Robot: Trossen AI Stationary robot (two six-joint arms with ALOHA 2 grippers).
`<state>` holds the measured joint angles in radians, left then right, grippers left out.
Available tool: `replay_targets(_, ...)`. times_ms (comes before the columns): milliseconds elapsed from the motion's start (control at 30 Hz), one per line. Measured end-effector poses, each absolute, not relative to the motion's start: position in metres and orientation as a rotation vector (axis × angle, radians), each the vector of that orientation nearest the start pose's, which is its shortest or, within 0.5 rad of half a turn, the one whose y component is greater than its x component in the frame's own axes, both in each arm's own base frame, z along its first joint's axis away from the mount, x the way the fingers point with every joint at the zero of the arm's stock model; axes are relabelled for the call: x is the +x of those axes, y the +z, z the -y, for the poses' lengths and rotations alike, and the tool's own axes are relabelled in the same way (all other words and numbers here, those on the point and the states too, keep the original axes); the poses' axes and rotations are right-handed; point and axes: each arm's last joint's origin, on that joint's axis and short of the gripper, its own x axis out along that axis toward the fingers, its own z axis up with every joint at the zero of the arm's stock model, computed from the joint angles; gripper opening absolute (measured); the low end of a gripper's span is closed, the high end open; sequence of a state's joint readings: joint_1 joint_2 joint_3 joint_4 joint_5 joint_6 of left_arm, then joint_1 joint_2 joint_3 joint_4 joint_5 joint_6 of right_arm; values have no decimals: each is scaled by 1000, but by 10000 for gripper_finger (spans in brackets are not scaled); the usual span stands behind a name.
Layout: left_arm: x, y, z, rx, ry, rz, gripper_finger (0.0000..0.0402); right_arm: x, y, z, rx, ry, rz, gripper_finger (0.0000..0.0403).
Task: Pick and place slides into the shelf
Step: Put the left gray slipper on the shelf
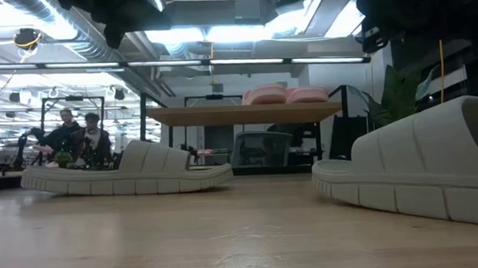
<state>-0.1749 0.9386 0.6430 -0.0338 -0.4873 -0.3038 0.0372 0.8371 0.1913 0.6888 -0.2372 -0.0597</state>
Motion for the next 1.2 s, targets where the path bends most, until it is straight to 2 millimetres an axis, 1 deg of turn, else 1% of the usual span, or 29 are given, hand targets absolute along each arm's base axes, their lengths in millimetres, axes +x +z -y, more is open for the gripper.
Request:
replay_targets(267,203,272,22,-215,358,-258,1,170,204,-13,-63,273,49,17)
replay_targets(367,203,272,22,-194,356,-262,10,170,204,-13,-63,273,49,17)
replay_targets(433,203,272,22,-192,352,-263,26,170,204,-13,-64,273,49,17)
replay_targets(667,204,272,23,-199,310,-272,101,170,204,-13,-64,273,49,17)
replay_targets(800,204,272,24,-201,295,-275,124,170,203,-13,-63,273,45,17)
replay_targets(1033,204,272,24,-206,305,-276,134,170,203,-13,-64,273,45,17)
replay_targets(1200,204,272,24,-322,308,-262,134,170,203,-13,-63,273,45,17)
